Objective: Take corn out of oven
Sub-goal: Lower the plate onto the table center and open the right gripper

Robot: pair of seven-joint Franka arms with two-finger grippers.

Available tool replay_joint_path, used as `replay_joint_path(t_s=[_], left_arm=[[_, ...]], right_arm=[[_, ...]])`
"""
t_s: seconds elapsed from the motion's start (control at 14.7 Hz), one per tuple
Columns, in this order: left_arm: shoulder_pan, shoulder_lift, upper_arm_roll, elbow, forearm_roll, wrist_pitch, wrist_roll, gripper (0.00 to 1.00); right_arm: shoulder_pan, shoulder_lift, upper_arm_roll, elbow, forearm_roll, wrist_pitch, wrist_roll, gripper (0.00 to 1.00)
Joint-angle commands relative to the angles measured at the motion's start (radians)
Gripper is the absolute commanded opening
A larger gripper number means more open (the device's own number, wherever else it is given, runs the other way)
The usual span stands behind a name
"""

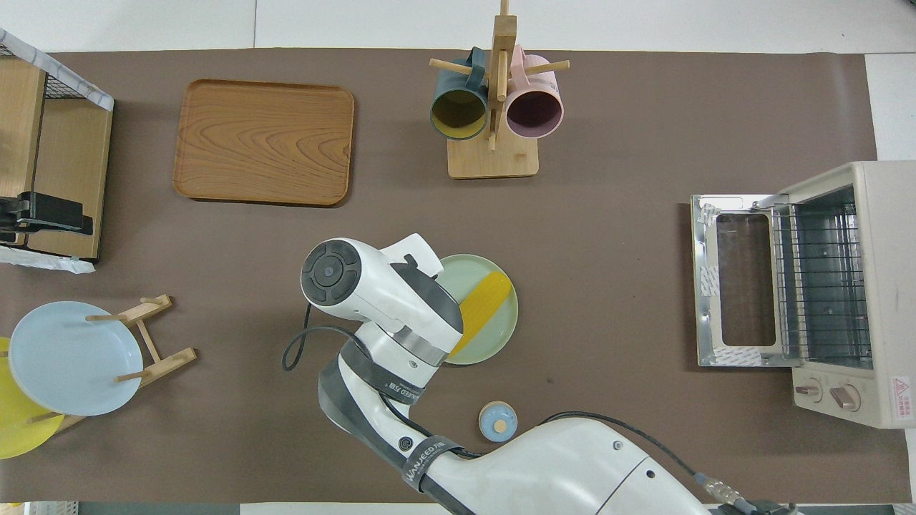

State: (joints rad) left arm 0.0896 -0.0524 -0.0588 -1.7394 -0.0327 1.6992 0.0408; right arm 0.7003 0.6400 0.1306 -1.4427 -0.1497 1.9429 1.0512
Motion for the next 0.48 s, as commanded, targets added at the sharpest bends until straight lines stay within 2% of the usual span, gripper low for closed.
replay_joint_path(t_s=[0.0,0.2,0.41], left_arm=[[0.013,-0.014,-0.007,-0.012,-0.004,0.016,0.033,1.0],[0.009,-0.014,-0.009,-0.012,-0.004,0.016,0.033,1.0],[-0.002,-0.014,-0.01,-0.017,-0.004,0.017,0.034,1.0]], right_arm=[[-0.002,-0.016,0.006,-0.024,-0.007,0.059,0.001,0.2],[-0.007,-0.032,0.004,-0.008,-0.011,0.057,-0.043,0.34],[-0.015,-0.075,0.004,-0.016,-0.014,-0.008,-0.048,0.29]])
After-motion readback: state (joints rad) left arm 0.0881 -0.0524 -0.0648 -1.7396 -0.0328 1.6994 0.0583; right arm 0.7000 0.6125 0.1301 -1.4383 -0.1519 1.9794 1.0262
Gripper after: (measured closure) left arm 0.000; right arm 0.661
